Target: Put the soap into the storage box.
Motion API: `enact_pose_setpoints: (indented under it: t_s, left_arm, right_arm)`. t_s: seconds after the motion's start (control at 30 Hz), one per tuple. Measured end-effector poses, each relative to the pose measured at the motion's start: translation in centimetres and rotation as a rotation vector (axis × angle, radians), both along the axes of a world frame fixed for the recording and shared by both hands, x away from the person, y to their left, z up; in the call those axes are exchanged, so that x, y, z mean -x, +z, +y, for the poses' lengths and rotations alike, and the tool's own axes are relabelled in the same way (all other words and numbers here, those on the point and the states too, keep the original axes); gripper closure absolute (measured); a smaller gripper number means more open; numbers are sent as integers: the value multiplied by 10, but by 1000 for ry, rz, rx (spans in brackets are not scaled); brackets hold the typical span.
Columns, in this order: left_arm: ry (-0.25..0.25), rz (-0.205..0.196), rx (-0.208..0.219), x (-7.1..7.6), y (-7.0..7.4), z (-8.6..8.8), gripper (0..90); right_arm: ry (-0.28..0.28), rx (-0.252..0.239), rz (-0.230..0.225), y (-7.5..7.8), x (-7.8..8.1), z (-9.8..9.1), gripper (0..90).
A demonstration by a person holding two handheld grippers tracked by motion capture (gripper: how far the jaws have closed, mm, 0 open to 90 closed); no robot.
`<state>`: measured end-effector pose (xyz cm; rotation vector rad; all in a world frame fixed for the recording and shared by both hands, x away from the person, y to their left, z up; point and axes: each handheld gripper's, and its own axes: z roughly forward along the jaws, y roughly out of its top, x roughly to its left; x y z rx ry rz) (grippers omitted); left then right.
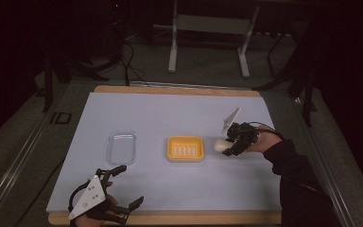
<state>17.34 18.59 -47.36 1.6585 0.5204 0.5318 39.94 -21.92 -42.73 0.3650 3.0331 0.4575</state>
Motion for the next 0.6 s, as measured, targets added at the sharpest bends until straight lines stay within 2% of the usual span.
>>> enact_pose_setpoints:
  t_s: [0.33,0.57,0.6]
  left_arm:
    - [-1,1,2,0,0,0,2]
    - [-2,2,2,0,0,0,2]
    - [-2,2,2,0,0,0,2]
  right_arm:
    - [83,-38,3,4,0,17,497]
    - [131,-33,4,2,0,31,497]
    - [136,-33,15,2,0,33,497]
